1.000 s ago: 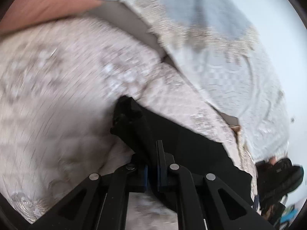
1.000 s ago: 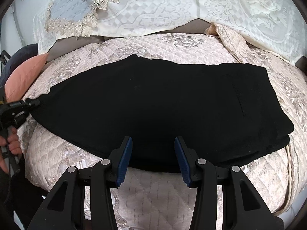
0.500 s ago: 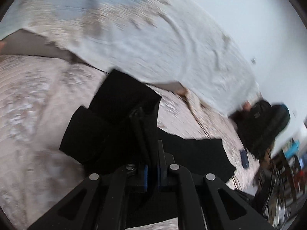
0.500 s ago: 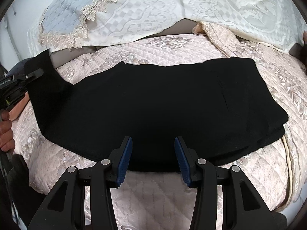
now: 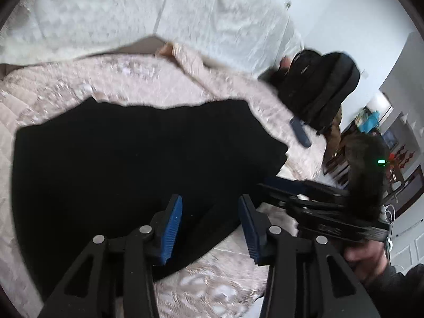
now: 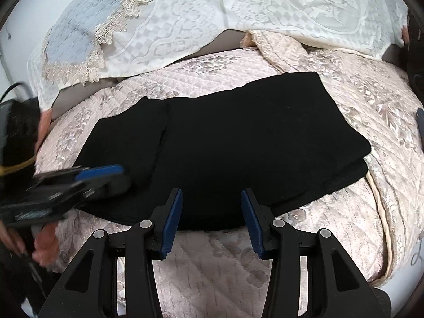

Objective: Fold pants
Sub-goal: 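Lay the lifted edge down with the left gripper while the right gripper grasps the pants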

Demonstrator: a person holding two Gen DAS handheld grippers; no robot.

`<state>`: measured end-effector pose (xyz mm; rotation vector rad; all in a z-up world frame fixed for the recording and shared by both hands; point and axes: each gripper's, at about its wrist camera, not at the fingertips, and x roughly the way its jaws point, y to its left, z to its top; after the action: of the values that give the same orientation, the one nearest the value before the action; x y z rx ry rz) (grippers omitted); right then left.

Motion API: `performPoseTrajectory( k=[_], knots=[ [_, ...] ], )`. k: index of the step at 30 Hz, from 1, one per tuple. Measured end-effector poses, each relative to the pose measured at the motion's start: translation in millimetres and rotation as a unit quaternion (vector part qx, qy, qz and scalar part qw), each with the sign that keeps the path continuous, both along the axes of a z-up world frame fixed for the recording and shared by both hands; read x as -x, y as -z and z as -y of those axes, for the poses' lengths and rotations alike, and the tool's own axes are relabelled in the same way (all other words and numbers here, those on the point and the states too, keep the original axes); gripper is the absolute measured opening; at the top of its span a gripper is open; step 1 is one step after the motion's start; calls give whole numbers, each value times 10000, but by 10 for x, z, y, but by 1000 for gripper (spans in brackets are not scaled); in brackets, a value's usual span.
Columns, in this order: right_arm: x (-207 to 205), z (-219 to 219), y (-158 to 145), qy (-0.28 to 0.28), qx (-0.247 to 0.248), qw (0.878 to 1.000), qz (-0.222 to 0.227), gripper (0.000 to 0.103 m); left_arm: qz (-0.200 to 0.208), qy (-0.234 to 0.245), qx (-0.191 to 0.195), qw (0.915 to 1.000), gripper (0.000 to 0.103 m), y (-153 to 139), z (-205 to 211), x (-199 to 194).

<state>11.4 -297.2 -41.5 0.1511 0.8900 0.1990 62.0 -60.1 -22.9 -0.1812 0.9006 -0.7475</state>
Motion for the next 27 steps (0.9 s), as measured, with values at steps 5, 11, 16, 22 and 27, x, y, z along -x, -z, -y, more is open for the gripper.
performPoseTrajectory(
  k=[5, 11, 16, 22, 27],
  knots=[
    [-21, 6, -64, -23, -251, 9997, 79, 46, 93, -952, 67, 9954, 47, -142, -451, 33],
    [-171, -200, -39, -445, -821, 9956, -68, 46, -86, -2249, -152, 9742, 47, -6, -1128, 38],
    [-374, -386, 220, -657, -1480, 9841, -723, 46, -280, -2422, -206, 9696, 47, 161, -1326, 189],
    [-503, -470, 220, -642, -1792, 9773, -933, 46, -329, -2204, -311, 9744, 47, 287, -1191, 221],
    [-629, -611, 238, -749, -1480, 9805, -1056, 44, -355, -2208, -399, 9739, 47, 331, -1169, 239]
  ],
)
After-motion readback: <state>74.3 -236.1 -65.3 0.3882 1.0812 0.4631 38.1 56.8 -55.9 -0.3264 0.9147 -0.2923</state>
